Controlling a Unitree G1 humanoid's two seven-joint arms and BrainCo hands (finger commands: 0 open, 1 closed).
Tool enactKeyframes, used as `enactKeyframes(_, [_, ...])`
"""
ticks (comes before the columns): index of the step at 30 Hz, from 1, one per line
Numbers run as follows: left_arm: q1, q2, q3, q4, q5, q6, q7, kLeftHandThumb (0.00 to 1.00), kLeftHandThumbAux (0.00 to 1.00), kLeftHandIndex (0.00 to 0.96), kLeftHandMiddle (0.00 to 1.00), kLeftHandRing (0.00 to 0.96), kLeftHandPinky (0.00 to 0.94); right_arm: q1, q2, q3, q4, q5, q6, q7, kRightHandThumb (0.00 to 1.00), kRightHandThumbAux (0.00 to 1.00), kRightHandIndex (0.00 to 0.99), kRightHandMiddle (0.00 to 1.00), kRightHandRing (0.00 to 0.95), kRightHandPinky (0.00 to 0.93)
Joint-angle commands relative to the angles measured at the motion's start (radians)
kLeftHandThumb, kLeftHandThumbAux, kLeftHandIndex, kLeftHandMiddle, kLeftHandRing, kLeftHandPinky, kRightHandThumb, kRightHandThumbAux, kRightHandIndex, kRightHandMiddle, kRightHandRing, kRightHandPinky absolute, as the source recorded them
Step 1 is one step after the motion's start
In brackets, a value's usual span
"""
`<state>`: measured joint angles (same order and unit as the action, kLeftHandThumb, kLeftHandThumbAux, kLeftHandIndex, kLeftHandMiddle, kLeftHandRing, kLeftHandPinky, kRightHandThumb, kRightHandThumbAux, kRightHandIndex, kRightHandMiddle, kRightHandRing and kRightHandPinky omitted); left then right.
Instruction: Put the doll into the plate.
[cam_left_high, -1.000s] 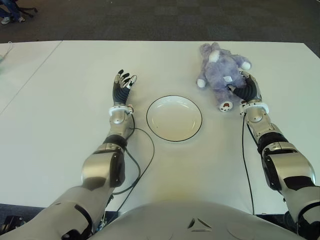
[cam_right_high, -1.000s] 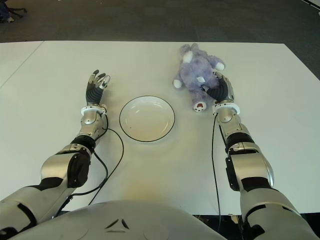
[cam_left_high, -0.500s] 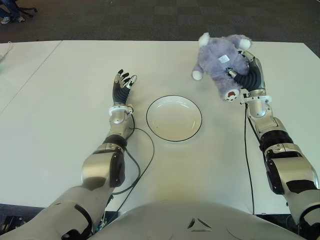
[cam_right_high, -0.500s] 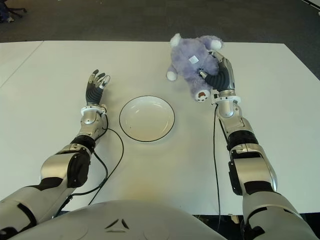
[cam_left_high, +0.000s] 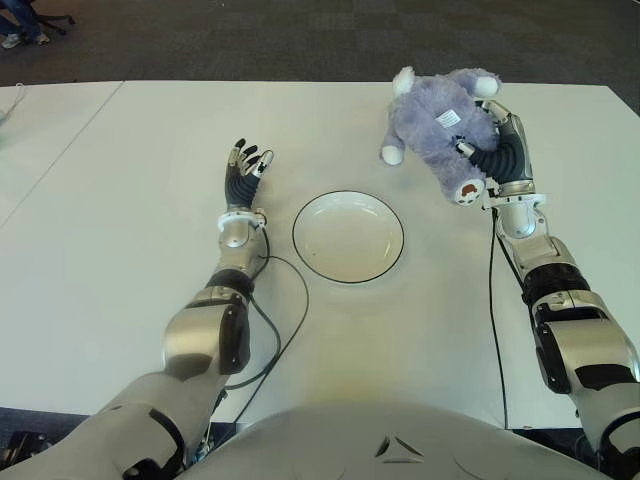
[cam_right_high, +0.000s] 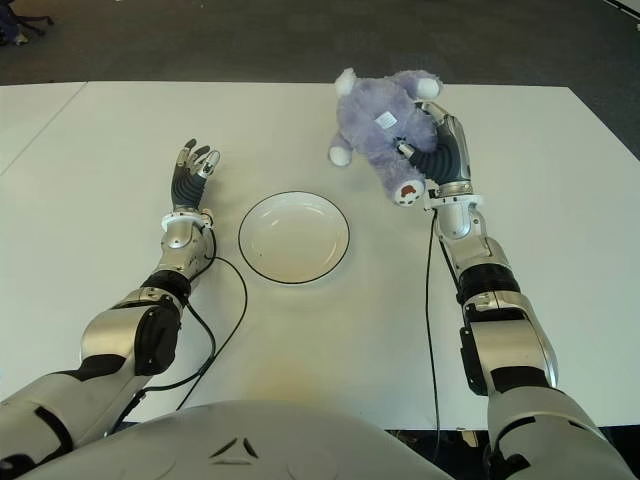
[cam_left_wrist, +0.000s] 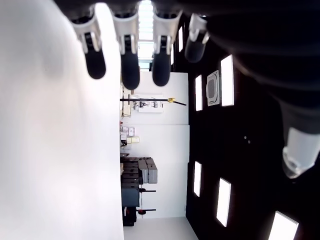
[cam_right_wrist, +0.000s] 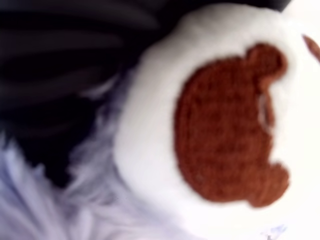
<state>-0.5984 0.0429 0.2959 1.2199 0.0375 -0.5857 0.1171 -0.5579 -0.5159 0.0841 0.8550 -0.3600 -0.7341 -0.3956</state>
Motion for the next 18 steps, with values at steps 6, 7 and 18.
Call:
enactKeyframes(6, [0.197, -0.054, 0.012, 0.134, -0.018, 0.117, -0.025, 0.0, 0.523, 0.087, 0.169, 0.173, 0.164, 0.024, -0.004, -0.041, -0.05, 0.03, -0.037, 0.019, 0.696, 0.721, 0.438, 0.877, 0.876, 0.845])
enactKeyframes(7, [0.197, -0.055, 0.015, 0.134, -0.021, 0.116, -0.03, 0.0, 0.52, 0.084, 0.164, 0.168, 0.159, 0.026, -0.003, -0.044, -0.056, 0.032, -0.038, 0.021, 0.697, 0.721, 0.438, 0.877, 0.876, 0.846])
enactKeyframes(18, [0.191, -0.052, 0.019, 0.136, -0.022, 0.139, -0.019, 0.0, 0.509, 0.089, 0.164, 0.167, 0.177, 0.08, 0.028, -0.061, -0.22, 0.012, -0.012, 0.015, 0.696, 0.721, 0.437, 0.874, 0.877, 0.853])
